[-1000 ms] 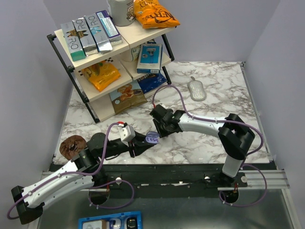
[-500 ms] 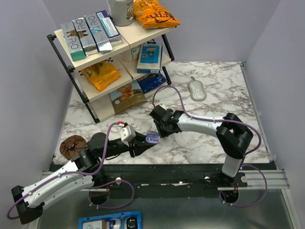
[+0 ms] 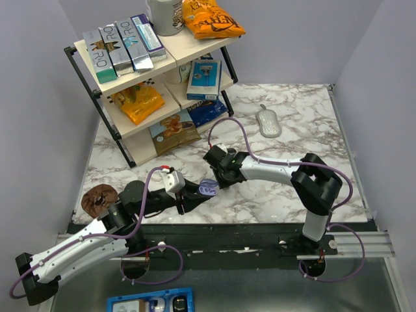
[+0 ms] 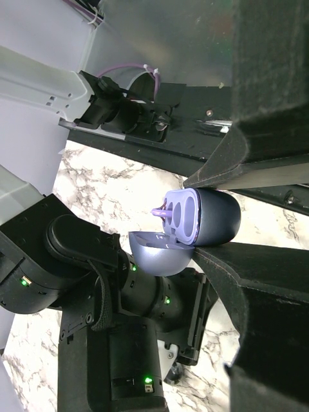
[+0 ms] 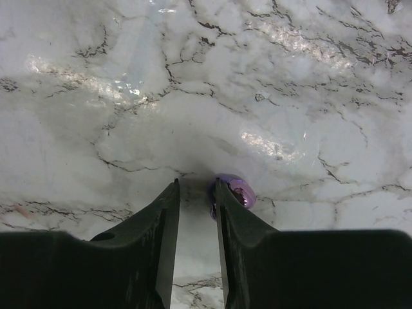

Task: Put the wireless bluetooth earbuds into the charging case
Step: Pick up the earbud from the center of the board.

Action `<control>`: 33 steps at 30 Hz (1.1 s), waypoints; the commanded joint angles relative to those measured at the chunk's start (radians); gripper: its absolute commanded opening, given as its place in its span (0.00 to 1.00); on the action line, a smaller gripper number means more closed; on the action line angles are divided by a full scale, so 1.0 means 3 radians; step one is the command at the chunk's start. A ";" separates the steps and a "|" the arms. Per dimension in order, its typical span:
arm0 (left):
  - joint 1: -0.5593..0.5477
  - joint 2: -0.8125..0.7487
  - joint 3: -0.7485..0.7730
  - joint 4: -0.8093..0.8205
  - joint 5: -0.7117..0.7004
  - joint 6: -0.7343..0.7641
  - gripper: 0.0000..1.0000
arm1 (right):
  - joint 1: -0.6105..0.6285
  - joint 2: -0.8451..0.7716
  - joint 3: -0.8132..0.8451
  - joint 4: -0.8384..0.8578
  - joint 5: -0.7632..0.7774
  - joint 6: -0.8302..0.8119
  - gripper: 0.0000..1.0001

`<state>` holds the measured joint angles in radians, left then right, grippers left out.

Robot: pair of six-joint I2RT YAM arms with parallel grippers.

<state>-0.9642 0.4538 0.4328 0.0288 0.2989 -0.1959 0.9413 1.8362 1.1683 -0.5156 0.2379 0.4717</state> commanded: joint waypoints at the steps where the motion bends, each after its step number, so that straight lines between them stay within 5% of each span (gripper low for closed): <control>1: -0.0018 0.0016 -0.0031 0.0088 -0.0004 -0.0032 0.01 | 0.0007 0.0000 -0.0115 -0.0025 0.0189 0.0033 0.35; 15: -0.0018 0.0026 -0.0031 0.0088 0.0006 -0.0032 0.01 | 0.0022 -0.0143 -0.0253 0.0082 0.0199 -0.0396 0.01; 19: -0.0018 0.0042 -0.0026 0.0093 0.0001 -0.0027 0.01 | 0.0028 -0.0535 -0.0427 0.0251 0.0107 -0.0667 0.01; 25: -0.0018 0.0037 -0.0021 0.0078 -0.0040 -0.0053 0.01 | 0.0033 -0.1410 -0.0846 0.0649 -0.0608 -0.1177 0.01; 33: -0.0013 -0.0086 -0.0026 0.0058 -0.0132 -0.0032 0.00 | 0.0028 -0.2897 -0.1051 0.0614 -0.2278 -0.1714 0.01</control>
<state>-0.9642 0.4603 0.4328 0.0284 0.2970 -0.2077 0.9436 1.1198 0.8867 -0.3397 -0.1257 0.0883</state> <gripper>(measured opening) 0.413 0.012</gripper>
